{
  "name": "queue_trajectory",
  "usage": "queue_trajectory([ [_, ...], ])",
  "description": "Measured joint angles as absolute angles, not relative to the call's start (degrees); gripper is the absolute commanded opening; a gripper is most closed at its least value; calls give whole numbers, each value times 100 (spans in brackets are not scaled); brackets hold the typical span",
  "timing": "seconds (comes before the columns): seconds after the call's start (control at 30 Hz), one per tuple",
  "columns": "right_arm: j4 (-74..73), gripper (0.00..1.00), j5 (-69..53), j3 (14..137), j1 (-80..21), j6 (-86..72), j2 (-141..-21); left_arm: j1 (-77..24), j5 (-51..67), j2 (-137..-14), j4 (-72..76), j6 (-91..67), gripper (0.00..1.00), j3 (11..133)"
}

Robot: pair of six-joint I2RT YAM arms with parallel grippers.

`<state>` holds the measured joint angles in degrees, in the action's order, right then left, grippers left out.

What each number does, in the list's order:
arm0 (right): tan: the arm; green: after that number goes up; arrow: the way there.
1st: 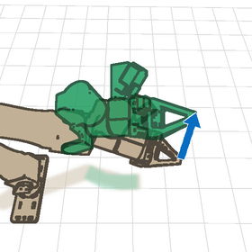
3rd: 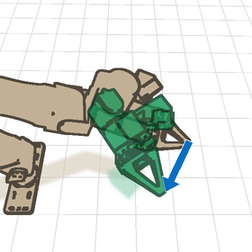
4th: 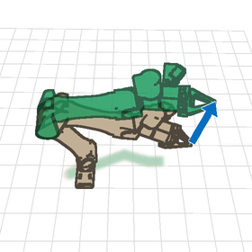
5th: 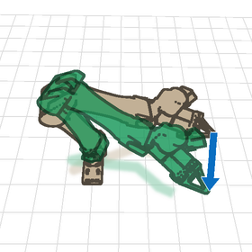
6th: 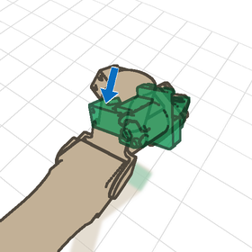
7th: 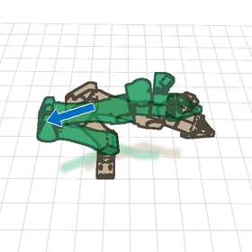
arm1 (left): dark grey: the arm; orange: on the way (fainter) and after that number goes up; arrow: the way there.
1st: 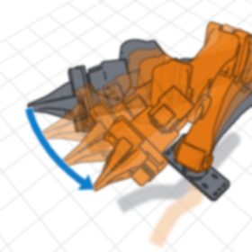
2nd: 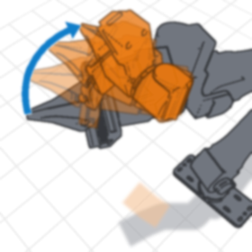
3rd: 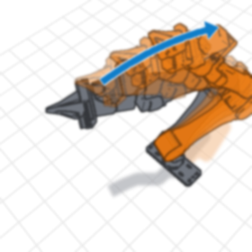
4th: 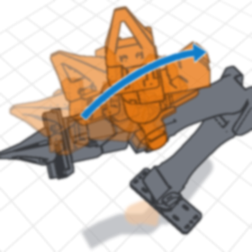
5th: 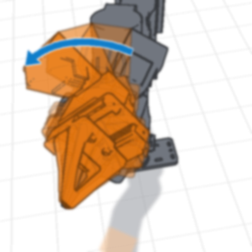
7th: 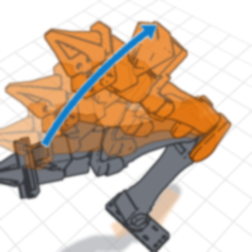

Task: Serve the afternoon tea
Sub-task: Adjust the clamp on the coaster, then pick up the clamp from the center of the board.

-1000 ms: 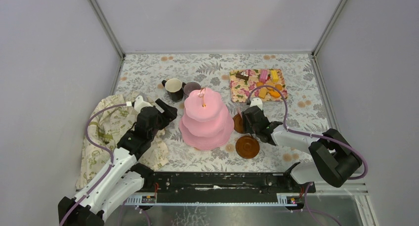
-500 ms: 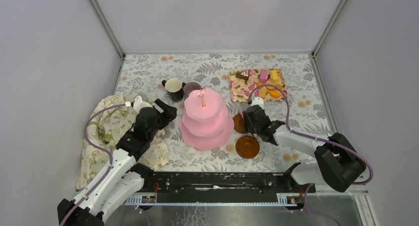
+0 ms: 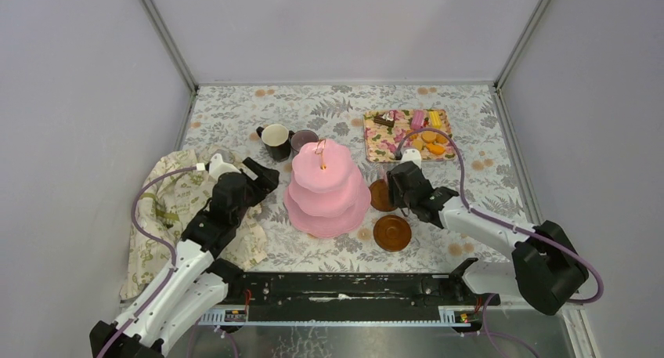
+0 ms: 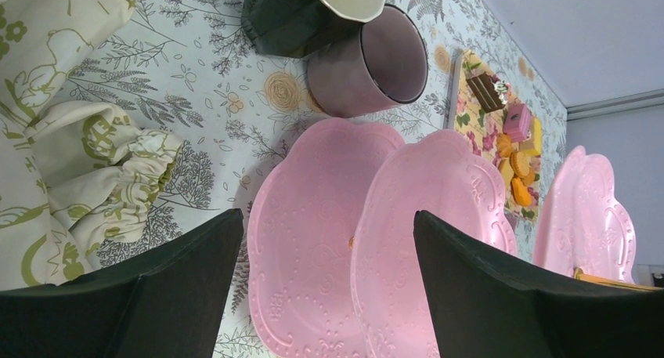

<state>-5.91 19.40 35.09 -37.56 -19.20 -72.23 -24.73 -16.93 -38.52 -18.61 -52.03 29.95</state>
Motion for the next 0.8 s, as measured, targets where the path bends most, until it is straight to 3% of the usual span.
queue_trajectory([
  [0.3, -1313, 51, 2237, 4595, -3754, -1887, -7131, -2471, -1691, -3769, -1824, -5240, 88, 2974],
  [0.8, -1492, 52, 1844, 6340, -2611, -1304, -8726, -2473, -1686, -3887, -1590, -5242, 88, 2974],
])
